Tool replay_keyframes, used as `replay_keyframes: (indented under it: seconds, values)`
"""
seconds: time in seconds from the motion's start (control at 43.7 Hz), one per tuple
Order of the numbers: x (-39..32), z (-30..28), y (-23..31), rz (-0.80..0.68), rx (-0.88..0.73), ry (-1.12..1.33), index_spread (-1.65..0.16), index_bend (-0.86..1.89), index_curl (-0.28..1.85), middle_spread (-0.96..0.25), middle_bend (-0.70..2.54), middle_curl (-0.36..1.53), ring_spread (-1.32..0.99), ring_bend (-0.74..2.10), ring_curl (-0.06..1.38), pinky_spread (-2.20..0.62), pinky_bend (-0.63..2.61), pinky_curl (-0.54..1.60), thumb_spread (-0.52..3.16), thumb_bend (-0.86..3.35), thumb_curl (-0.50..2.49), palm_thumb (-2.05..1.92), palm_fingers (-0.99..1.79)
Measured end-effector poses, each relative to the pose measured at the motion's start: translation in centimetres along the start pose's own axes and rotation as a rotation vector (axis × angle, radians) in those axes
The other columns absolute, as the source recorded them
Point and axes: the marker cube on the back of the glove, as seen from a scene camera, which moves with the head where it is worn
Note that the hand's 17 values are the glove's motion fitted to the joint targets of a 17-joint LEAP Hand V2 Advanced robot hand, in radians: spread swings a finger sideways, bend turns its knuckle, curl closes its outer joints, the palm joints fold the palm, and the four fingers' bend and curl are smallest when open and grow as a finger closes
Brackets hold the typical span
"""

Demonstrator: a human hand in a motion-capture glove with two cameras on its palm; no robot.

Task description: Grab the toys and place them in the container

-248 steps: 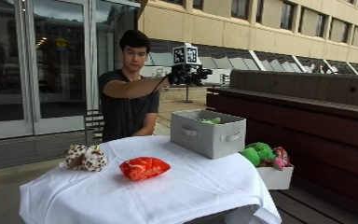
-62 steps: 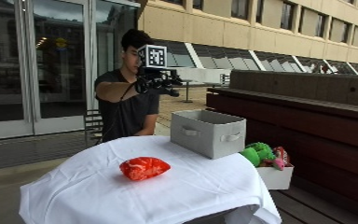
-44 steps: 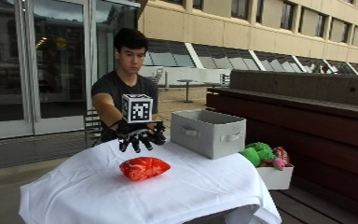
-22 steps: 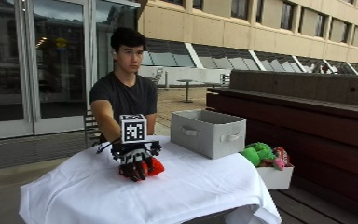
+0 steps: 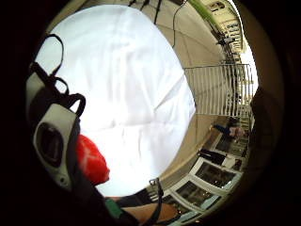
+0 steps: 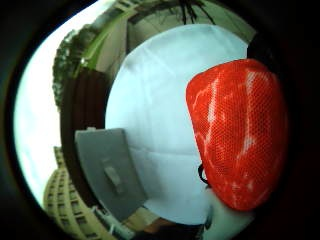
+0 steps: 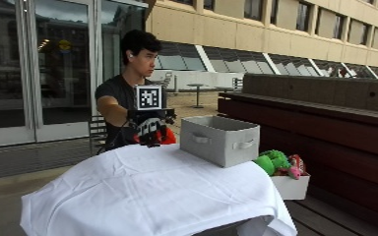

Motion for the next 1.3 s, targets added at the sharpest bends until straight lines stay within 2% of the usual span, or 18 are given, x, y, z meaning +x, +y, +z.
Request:
replay_keyframes:
  seconds: [0.091,0.252,0.503,0.778,0.938,1.006,1.121,1.304]
  values:
    - [-2.6,-5.9,1.4,-0.05,0.101,-0.012,-0.22,0.63,0.55,-0.35,0.75,0.64,-0.4,1.13,0.48,-0.45,1.03,0.42,0.77,0.35,0.65,0.68,0.99]
    - [-7.3,-12.4,4.3,-0.151,0.188,-0.02,-0.25,0.54,0.57,-0.39,0.73,0.64,-0.43,1.13,0.47,-0.44,1.05,0.44,0.68,0.31,0.7,0.67,0.98]
    - [-16.0,-18.1,10.4,-0.27,0.291,-0.039,-0.3,0.44,0.63,-0.43,0.68,0.65,-0.44,1.12,0.47,-0.43,1.05,0.44,0.59,0.28,0.78,0.67,0.99]
    - [-24.8,-17.4,16.5,-0.418,0.253,-0.063,-0.34,0.34,0.73,-0.47,0.64,0.66,-0.46,1.1,0.48,-0.43,1.05,0.44,0.55,0.24,0.85,0.67,0.98]
    - [-29.3,-16.2,20.0,-0.454,0.291,-0.029,-0.36,0.29,0.79,-0.48,0.61,0.67,-0.46,1.08,0.48,-0.44,1.05,0.44,0.54,0.23,0.89,0.67,0.99]
    - [-29.7,-15.5,19.1,-0.513,0.251,-0.045,-0.37,0.27,0.82,-0.48,0.6,0.67,-0.46,1.08,0.48,-0.44,1.04,0.44,0.54,0.22,0.9,0.67,0.99]
    - [-28.5,-14.1,14.6,-0.66,0.173,-0.085,-0.39,0.23,0.86,-0.49,0.58,0.68,-0.47,1.07,0.47,-0.44,1.03,0.43,0.55,0.2,0.92,0.66,1.0]
    - [-28.9,-11.3,13.9,-0.479,0.104,0.02,-0.41,0.15,0.93,-0.49,0.52,0.68,-0.46,1.04,0.47,-0.44,1.06,0.44,0.59,0.13,0.93,0.6,0.96]
